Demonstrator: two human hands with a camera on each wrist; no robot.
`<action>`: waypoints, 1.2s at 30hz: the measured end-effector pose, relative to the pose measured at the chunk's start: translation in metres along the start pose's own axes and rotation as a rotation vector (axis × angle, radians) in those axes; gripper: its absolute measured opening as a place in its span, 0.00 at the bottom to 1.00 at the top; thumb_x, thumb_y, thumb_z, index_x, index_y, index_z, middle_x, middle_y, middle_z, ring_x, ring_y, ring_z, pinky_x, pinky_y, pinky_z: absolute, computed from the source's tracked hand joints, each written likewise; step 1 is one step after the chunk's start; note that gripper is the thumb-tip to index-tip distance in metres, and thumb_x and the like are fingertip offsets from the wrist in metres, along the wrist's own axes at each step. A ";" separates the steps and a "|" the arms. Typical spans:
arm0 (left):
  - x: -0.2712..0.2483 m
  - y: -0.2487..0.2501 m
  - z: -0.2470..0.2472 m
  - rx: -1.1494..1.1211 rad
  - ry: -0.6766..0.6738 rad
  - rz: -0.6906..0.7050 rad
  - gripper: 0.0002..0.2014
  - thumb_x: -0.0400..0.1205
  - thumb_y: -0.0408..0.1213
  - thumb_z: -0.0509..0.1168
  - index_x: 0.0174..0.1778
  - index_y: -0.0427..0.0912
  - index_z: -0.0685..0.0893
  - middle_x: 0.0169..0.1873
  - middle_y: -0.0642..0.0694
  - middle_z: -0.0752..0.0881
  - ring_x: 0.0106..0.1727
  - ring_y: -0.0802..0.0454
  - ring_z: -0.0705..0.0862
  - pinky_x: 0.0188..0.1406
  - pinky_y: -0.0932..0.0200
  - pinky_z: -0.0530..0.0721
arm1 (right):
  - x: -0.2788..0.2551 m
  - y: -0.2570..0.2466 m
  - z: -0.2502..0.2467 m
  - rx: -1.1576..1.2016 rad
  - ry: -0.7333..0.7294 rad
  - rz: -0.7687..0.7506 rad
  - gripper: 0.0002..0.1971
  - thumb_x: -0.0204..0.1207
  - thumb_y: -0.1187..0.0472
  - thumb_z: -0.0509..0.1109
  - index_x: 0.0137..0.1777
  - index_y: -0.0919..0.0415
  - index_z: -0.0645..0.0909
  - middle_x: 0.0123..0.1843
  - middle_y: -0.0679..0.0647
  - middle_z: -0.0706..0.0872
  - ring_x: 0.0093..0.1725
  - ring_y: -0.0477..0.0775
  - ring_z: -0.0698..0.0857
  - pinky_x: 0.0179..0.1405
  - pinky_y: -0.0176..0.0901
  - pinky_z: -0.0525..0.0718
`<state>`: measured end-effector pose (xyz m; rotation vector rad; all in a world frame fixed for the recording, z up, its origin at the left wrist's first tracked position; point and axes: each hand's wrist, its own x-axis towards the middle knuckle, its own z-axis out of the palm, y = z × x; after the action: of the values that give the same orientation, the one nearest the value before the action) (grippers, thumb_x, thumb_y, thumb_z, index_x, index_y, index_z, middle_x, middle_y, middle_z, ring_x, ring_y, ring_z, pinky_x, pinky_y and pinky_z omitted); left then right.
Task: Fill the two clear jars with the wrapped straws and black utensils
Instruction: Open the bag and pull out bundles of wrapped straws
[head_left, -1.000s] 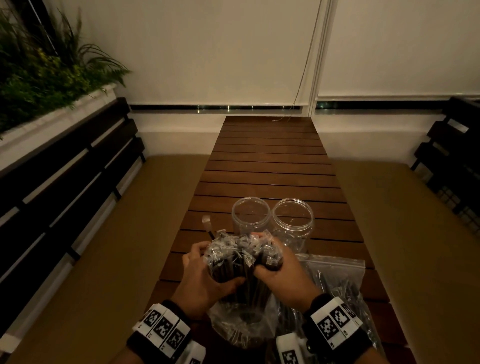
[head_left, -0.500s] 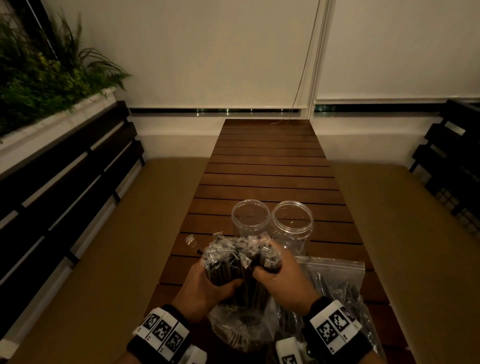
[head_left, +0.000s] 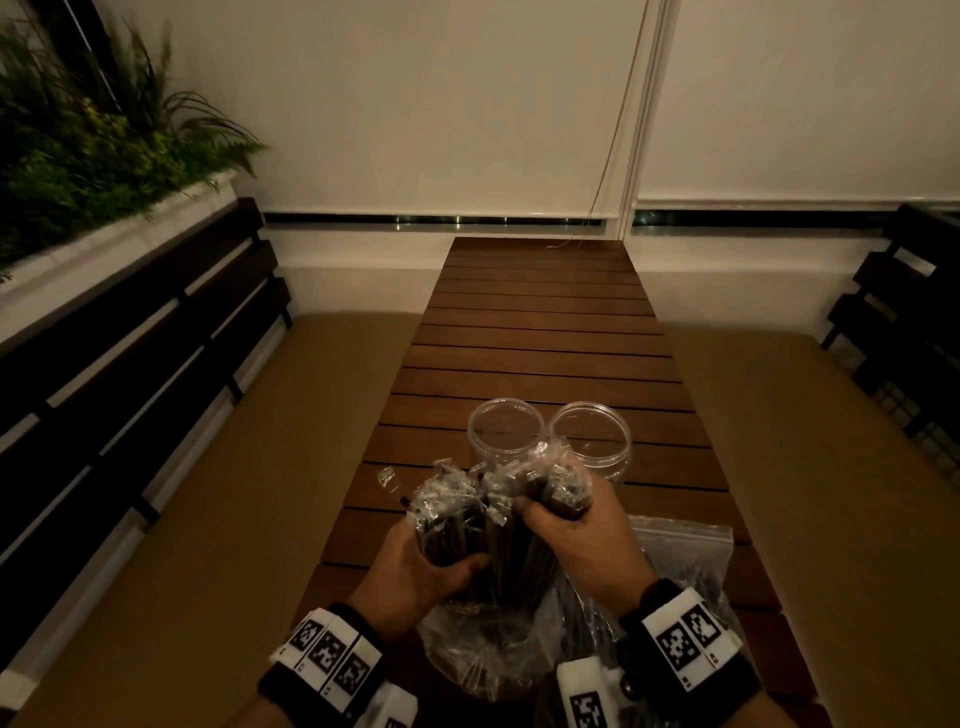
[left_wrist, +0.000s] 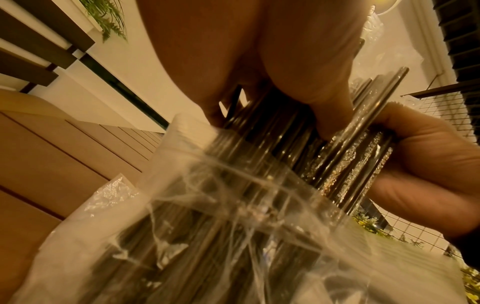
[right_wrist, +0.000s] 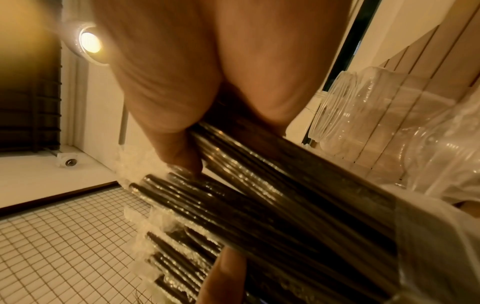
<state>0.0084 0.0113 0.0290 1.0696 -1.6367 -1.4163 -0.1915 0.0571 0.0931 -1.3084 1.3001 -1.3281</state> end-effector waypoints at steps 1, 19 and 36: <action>0.000 -0.001 0.000 -0.001 -0.001 -0.005 0.36 0.66 0.46 0.82 0.68 0.39 0.79 0.61 0.43 0.89 0.63 0.50 0.88 0.60 0.48 0.89 | 0.001 0.000 -0.001 0.011 0.016 0.005 0.11 0.77 0.73 0.74 0.52 0.56 0.86 0.48 0.45 0.94 0.50 0.43 0.92 0.51 0.35 0.89; 0.002 -0.005 -0.002 -0.025 -0.014 -0.006 0.38 0.65 0.52 0.80 0.68 0.37 0.79 0.60 0.42 0.89 0.61 0.48 0.89 0.60 0.43 0.89 | 0.002 -0.010 -0.005 0.063 0.019 -0.048 0.11 0.78 0.73 0.71 0.50 0.55 0.81 0.41 0.40 0.91 0.46 0.41 0.91 0.45 0.35 0.88; 0.004 -0.004 0.001 -0.055 -0.011 0.003 0.41 0.66 0.52 0.81 0.70 0.37 0.76 0.61 0.42 0.89 0.63 0.46 0.88 0.62 0.40 0.88 | 0.012 -0.016 -0.005 0.136 0.167 -0.024 0.12 0.77 0.73 0.73 0.50 0.54 0.82 0.37 0.40 0.92 0.41 0.41 0.92 0.38 0.29 0.86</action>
<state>0.0067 0.0081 0.0253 1.0289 -1.5974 -1.4597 -0.1964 0.0471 0.1110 -1.1427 1.2845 -1.5420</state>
